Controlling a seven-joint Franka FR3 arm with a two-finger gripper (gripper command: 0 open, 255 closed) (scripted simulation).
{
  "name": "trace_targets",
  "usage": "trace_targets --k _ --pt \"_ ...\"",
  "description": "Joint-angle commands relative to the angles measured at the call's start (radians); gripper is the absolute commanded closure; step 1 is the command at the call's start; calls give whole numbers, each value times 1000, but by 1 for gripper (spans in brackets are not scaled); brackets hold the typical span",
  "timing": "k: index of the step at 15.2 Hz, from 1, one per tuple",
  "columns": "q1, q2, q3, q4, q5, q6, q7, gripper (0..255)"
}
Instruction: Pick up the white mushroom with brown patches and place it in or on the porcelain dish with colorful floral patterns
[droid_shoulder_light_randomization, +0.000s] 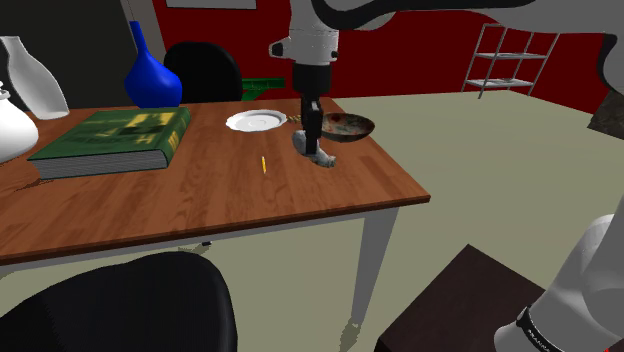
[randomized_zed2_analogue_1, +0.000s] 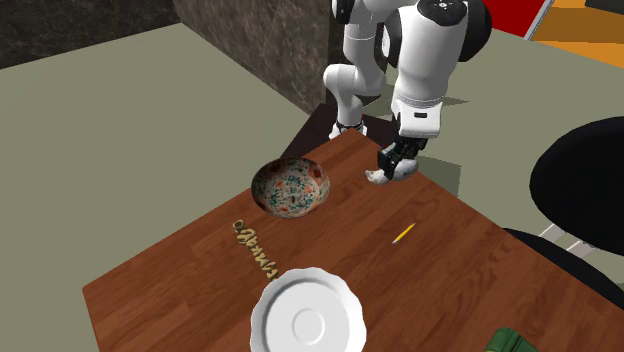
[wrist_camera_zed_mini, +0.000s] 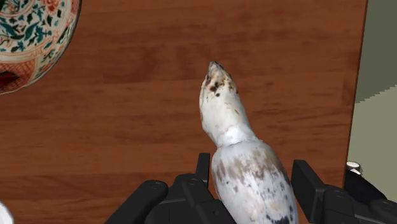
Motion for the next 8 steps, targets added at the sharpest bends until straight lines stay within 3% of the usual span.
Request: trace_targets --k 1,8 --pt "1 7 1 34 -2 -28 3 255" --pt "8 41 4 174 -14 -135 15 255"
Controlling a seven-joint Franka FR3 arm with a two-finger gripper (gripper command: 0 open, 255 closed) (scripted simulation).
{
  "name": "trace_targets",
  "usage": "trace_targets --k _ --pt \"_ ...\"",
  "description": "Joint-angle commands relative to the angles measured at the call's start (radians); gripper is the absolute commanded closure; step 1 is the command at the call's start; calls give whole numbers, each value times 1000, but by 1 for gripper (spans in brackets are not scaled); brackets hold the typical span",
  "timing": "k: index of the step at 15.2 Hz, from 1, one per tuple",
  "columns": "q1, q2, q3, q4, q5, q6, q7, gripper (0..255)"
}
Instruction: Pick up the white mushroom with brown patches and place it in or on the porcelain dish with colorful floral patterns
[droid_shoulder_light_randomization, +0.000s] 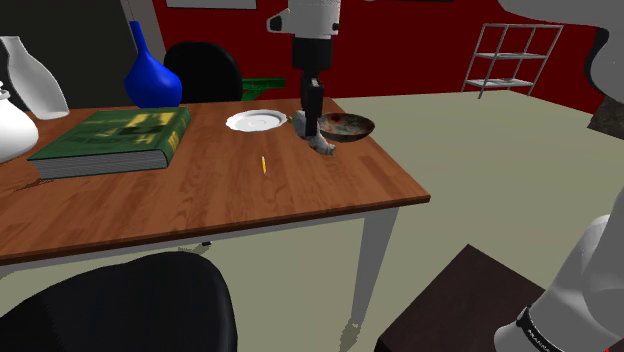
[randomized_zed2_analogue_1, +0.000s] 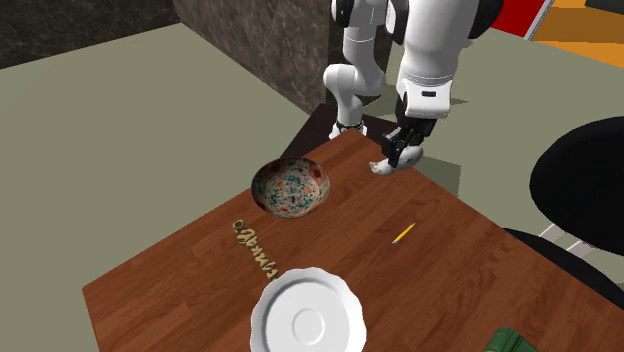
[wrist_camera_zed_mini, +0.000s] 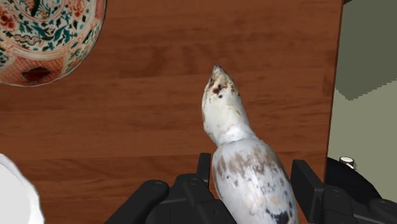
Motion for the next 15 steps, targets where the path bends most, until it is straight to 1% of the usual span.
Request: trace_targets --k 1,3,9,12,15 --pt "2 12 1 45 -4 -34 4 255" --pt "5 21 2 75 -7 -55 6 255" --pt "-69 69 -52 148 -13 -88 -123 255" --pt "-103 111 -77 210 -19 -112 -184 255" --pt "-136 167 -98 295 -28 -144 -243 255"
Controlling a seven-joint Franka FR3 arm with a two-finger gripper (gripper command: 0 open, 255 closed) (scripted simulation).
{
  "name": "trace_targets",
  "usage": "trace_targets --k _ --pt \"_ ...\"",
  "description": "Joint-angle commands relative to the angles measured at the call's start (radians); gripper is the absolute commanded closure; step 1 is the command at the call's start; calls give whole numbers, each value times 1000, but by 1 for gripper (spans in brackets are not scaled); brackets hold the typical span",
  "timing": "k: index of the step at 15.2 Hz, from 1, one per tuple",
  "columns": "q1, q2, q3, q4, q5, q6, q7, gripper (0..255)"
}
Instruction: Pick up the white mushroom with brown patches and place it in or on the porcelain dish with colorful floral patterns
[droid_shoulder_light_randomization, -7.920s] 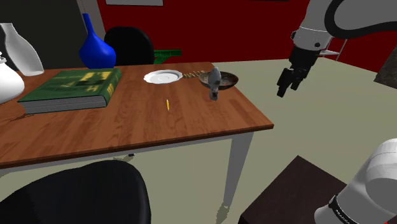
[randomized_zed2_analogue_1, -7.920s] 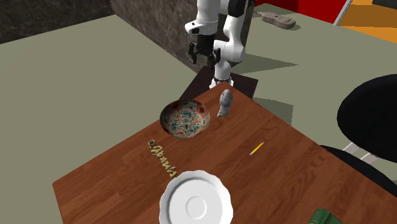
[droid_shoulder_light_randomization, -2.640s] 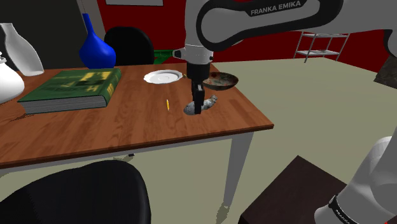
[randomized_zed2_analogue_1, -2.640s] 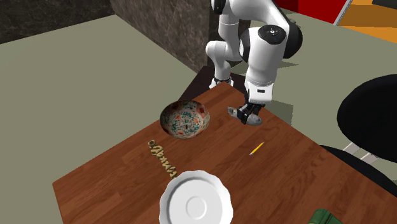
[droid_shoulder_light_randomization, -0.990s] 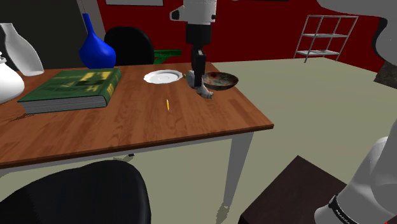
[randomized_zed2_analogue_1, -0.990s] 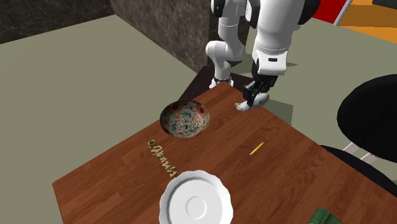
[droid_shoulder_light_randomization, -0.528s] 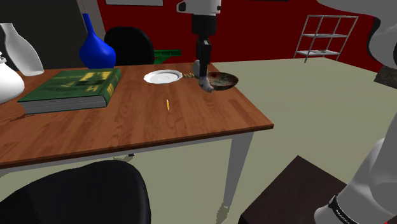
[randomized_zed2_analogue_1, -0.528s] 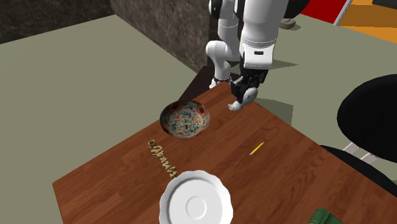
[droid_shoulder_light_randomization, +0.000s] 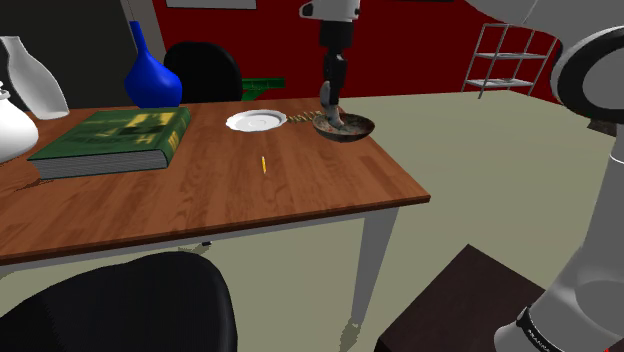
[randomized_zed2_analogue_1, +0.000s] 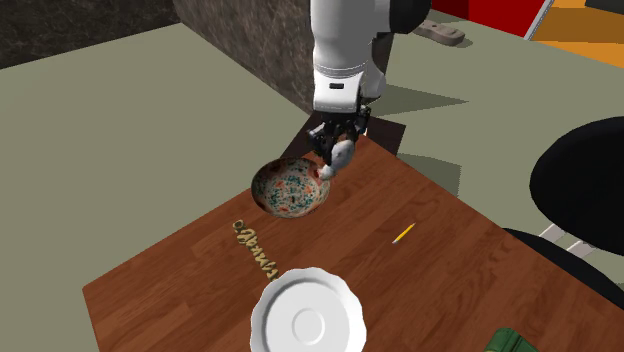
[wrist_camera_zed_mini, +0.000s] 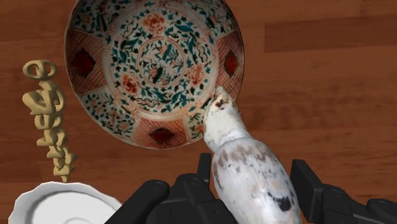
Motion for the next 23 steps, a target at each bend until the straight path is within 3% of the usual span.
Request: trace_targets --k 1,6,15,20,23 --pt "-18 37 -12 55 -5 -20 -35 255" --pt "-60 204 -43 324 -29 -126 -126 255" --pt "-91 79 -43 -4 -5 77 -139 255" --pt "-100 43 -44 -133 2 170 -145 255" --pt "-100 43 -44 -133 2 170 -145 255"
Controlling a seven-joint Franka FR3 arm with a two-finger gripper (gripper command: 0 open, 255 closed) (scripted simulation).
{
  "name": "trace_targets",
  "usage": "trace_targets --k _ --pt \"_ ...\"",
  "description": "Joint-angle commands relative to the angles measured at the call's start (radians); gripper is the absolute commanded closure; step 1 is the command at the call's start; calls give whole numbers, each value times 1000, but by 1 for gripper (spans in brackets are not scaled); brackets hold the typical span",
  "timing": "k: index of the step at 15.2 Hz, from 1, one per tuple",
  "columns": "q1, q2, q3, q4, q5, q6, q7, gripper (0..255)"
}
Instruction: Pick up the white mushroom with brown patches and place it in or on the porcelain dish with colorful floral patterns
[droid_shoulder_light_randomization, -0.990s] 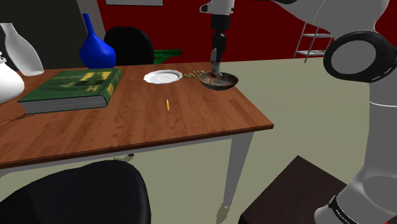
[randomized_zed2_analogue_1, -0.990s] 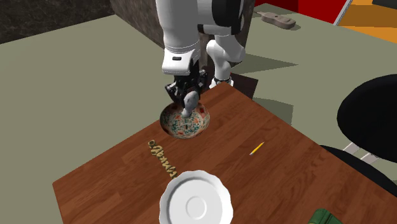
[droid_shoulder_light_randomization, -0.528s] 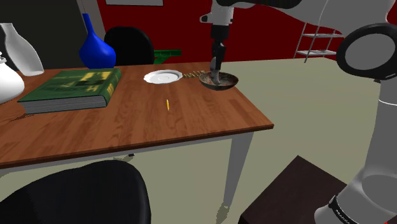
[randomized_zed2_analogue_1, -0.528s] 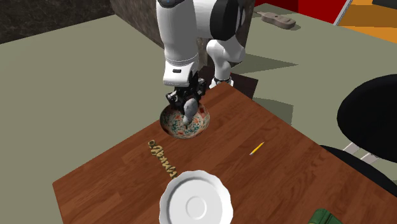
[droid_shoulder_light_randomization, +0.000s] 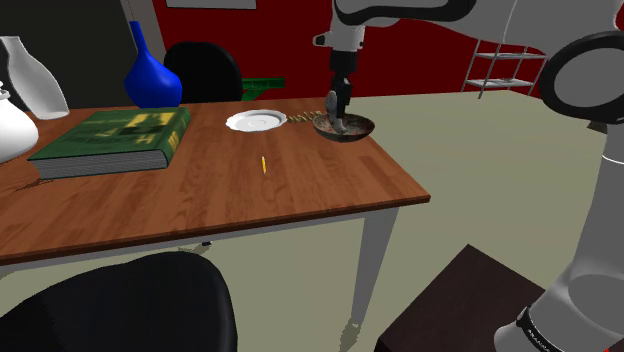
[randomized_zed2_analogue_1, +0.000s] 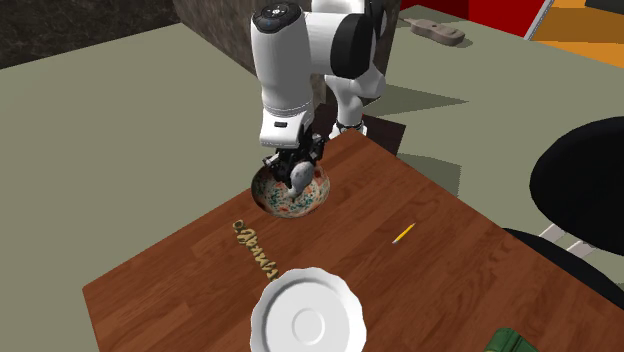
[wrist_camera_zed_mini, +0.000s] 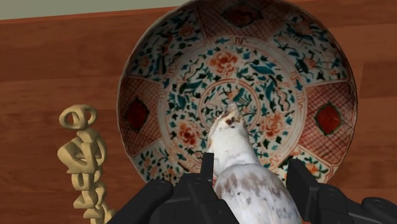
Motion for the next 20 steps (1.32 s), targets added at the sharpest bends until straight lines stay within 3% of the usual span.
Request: trace_targets --k 1,5,6,11,15,20 --pt "-3 1 -2 -18 0 1 -2 255" --pt "-3 1 -2 -18 0 0 -2 255" --pt "-1 6 -1 -9 -1 -4 0 0" --pt "-3 1 -2 -18 0 1 -2 0" --pt "12 83 -1 237 -15 -174 5 0" --pt "13 83 -1 237 -15 -174 5 0"
